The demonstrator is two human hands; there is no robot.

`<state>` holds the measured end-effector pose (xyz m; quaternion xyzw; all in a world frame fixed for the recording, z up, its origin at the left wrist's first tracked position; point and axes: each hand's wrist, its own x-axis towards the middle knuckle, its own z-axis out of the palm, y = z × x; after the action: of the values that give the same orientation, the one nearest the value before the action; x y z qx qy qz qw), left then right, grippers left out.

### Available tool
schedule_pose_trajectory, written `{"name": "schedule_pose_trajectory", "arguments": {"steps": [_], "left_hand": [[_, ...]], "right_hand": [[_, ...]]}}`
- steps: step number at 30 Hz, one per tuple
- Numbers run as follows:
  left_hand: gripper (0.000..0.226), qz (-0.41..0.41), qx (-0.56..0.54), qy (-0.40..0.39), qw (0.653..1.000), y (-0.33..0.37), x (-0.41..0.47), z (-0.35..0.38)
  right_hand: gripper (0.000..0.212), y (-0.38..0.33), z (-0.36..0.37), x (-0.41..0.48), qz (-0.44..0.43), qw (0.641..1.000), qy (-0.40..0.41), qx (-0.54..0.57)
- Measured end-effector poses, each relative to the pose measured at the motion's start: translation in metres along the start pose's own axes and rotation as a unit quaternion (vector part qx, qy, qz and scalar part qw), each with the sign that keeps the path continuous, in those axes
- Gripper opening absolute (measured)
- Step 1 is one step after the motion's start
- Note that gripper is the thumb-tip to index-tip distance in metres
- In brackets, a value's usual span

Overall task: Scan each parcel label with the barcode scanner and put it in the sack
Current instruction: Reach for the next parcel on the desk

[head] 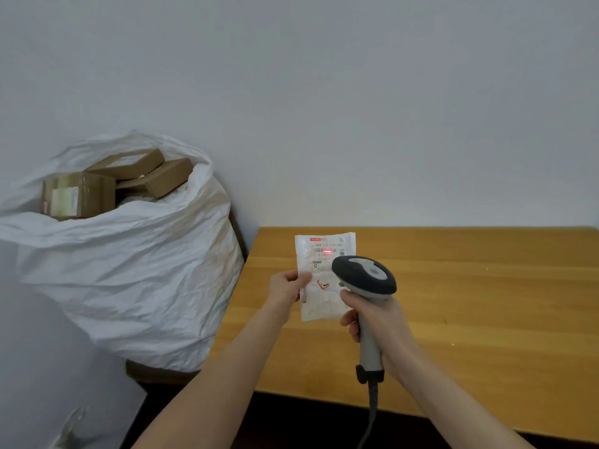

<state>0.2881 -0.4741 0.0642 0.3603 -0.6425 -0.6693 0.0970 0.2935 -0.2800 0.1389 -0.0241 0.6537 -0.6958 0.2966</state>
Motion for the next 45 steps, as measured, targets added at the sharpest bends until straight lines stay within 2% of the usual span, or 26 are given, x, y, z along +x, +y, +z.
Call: {"name": "schedule_pose_trajectory", "arguments": {"steps": [8, 13, 19, 22, 25, 28, 30, 32, 35, 37, 40, 43, 45], "left_hand": [[0.011, 0.033, -0.011, 0.081, 0.996, 0.020, -0.015, -0.042], [0.014, 0.072, -0.048, 0.148, 0.985, 0.049, -0.018, -0.102], [0.011, 0.141, -0.019, 0.215, 0.966, 0.107, 0.003, -0.182], [0.007, 0.201, 0.044, 0.281, 0.937, 0.148, 0.027, -0.238], [0.010, 0.274, 0.144, 0.346, 0.886, 0.194, 0.058, -0.307], [0.016, 0.301, 0.290, 0.376, 0.827, 0.228, 0.095, -0.374], [0.018, 0.296, 0.383, 0.372, 0.792, 0.234, 0.121, -0.410], [0.020, 0.280, 0.451, 0.335, 0.778, 0.231, 0.151, -0.436], [0.019, 0.203, 0.543, 0.208, 0.788, 0.219, 0.193, -0.456], [0.025, 0.145, 0.600, 0.143, 0.773, 0.214, 0.215, -0.461], [0.029, 0.102, 0.649, 0.075, 0.750, 0.221, 0.231, -0.466], [0.029, 0.116, 0.648, 0.055, 0.750, 0.241, 0.231, -0.482], [0.018, 0.137, 0.659, 0.070, 0.736, 0.250, 0.226, -0.489]], "right_hand": [[0.008, -0.024, 0.031, 0.038, -0.016, 0.997, -0.079, 0.009], [0.009, -0.051, 0.089, 0.055, -0.041, 0.989, -0.143, -0.004], [0.015, -0.087, 0.172, 0.087, -0.067, 0.984, -0.164, 0.000], [0.013, -0.102, 0.222, 0.112, -0.079, 0.984, -0.159, 0.010], [0.010, -0.111, 0.281, 0.141, -0.082, 0.986, -0.146, 0.021], [0.010, -0.111, 0.344, 0.172, -0.074, 0.988, -0.133, 0.023], [0.013, -0.107, 0.378, 0.188, -0.063, 0.990, -0.127, 0.013], [0.013, -0.104, 0.406, 0.201, -0.052, 0.991, -0.123, 0.009], [0.013, -0.101, 0.433, 0.216, -0.042, 0.994, -0.102, -0.005], [0.013, -0.099, 0.443, 0.224, -0.038, 0.995, -0.090, -0.013], [0.014, -0.098, 0.447, 0.233, -0.037, 0.997, -0.072, -0.020], [0.011, -0.099, 0.443, 0.237, -0.043, 0.997, -0.069, -0.012], [0.010, -0.101, 0.440, 0.240, -0.048, 0.997, -0.068, 0.001]]}}
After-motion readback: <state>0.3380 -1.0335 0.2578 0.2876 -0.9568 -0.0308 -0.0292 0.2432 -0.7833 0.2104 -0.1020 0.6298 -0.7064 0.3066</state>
